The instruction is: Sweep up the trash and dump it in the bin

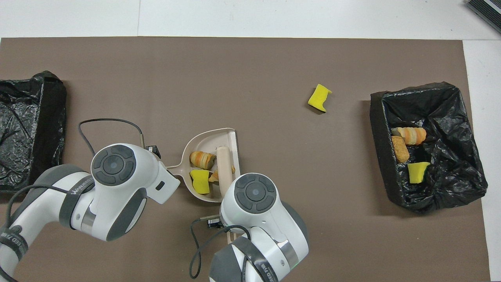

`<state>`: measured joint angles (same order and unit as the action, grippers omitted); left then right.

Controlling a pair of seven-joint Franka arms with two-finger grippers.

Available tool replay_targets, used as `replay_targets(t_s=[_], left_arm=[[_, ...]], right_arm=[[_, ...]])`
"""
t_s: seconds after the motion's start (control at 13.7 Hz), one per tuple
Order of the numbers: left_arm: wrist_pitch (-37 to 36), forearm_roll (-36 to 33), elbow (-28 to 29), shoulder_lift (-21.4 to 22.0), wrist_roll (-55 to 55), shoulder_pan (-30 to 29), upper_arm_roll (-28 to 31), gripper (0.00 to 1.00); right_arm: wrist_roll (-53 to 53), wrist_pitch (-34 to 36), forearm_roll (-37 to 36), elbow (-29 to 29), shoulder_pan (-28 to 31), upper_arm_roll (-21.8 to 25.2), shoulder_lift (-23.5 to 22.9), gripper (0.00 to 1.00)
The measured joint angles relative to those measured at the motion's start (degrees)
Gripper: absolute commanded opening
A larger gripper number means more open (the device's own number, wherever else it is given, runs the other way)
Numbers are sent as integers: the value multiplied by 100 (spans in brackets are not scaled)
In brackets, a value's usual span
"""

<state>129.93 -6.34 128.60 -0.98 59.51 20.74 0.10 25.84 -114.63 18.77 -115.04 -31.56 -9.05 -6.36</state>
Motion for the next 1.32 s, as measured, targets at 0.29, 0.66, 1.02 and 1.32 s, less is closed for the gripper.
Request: replay_targets(t_s=[0.29,0.66,1.02,1.32], left_arm=[[-37,0,-708,-437,-26,-175,11,0],[-856,147,-2347,-1312,-106,-282,15,0],[-942,223,-2854,-1801,-537,-286,-14,0],[-1076,222,-2844,-1801,-782,-258,-41,0]], right_arm=[[-450,275,-516,-10,634,16,342,0],[-497,404,-1470,-142,1138,24,328,0],[-1954,318,-2034,63,2491,48,34,0],[-2503,505,-2418,1109,3074,53,-816,0]])
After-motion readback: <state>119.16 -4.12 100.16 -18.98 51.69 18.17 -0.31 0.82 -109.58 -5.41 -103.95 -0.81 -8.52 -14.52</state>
